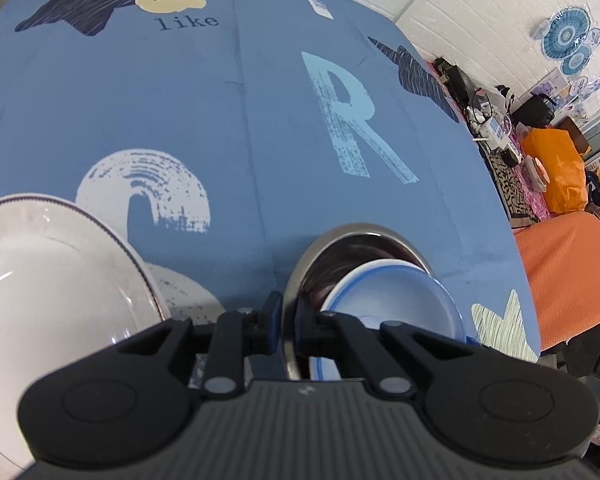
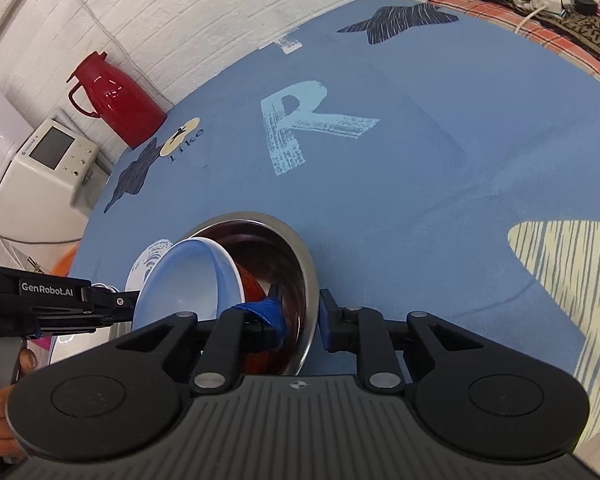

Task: Organize plates and bowls
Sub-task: 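Carry the nested bowls with both tools over the plate stack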

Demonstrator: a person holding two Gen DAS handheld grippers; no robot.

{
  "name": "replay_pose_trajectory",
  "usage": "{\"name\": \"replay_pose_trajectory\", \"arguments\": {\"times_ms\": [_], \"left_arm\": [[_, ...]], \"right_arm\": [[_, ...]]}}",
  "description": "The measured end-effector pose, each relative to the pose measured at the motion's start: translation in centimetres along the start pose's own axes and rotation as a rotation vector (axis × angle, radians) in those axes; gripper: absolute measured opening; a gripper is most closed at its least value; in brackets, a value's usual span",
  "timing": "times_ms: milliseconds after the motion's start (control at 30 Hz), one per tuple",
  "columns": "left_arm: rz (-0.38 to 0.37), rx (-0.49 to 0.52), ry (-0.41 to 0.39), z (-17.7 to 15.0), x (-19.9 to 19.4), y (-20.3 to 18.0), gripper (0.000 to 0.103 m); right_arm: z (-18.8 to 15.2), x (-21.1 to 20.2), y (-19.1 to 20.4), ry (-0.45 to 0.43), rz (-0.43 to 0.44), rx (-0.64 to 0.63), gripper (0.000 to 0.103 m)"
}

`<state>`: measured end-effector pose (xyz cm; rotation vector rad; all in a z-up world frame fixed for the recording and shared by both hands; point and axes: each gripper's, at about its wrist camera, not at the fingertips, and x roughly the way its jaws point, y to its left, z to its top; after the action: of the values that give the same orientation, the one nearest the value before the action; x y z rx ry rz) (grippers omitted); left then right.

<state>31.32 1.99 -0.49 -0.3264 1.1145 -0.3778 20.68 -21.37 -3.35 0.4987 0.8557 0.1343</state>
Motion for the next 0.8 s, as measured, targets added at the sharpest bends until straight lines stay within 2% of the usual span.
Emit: {"name": "replay_pose_trajectory", "arguments": {"times_ms": [100, 300, 400, 500, 633, 800], "left_arm": [[0.002, -0.027, 0.018, -0.1, 0.3, 0.8, 0.000], [0.035, -0.020, -0.032, 0.8, -2.2, 1.1, 0.000], [0.062, -0.038, -0.066, 1.3, -4.1, 2.3, 0.000], [0.101, -0.059, -0.141, 1.0, -6.5, 4.1, 0.000], [0.096, -0.145, -0.149, 0.4, -8.5, 7.2, 0.000], [0.150, -0.119, -0.214, 0.1, -11.9, 7.5, 0.000]], "right_arm": [[0.0, 0.2, 0.4, 0.002, -0.006, 0.019, 0.001], [1.9, 0.2, 3.5, 0.020, 0.000, -0.032, 0.001], [2.7, 0.3, 6.9, 0.008, -0.003, -0.125, 0.001], [2.7, 0.9, 10.0, -0.007, 0.017, -0.217, 0.001], [2.0, 1.9, 11.2, 0.035, 0.070, -0.160, 0.001], [1.4, 1.0, 13.9, 0.030, 0.102, -0.198, 0.001]]}}
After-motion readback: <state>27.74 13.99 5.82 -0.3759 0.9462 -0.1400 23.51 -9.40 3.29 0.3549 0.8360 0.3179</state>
